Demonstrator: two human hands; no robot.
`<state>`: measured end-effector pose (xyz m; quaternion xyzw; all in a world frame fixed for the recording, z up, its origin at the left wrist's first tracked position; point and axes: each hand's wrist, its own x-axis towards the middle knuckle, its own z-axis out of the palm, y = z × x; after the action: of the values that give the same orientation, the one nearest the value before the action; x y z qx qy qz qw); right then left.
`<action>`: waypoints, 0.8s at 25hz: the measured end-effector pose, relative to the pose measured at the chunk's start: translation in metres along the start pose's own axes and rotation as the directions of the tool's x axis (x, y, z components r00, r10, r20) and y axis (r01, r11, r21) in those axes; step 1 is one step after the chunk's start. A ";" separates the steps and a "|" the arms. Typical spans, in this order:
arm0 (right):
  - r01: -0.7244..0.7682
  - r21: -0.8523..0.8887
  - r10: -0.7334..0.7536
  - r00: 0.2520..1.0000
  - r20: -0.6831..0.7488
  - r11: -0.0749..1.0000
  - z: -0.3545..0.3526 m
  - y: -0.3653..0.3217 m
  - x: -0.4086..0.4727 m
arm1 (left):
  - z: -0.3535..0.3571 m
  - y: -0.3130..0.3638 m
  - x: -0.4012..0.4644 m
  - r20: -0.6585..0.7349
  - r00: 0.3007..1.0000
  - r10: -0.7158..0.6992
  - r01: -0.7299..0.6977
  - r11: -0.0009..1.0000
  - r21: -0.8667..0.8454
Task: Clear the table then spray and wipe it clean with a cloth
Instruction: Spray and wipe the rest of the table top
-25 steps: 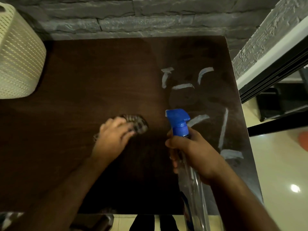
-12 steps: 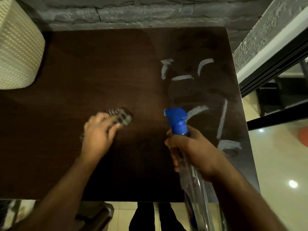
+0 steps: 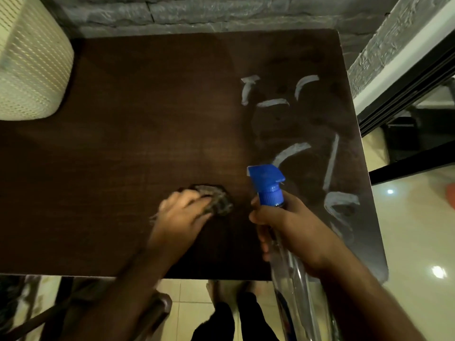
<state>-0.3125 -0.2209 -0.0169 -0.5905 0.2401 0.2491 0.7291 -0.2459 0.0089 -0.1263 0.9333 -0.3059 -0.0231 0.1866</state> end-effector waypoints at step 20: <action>-0.015 0.007 0.016 0.989 -0.145 1.000 0.051 0.032 -0.041 | 0.002 0.012 -0.016 0.075 0.977 0.199 -0.195 0.979 -0.050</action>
<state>-0.3619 -0.1687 -0.0046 -0.6029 0.2978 0.2106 0.7096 -0.2660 0.0085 -0.1247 0.8926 -0.4035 -0.0480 0.1953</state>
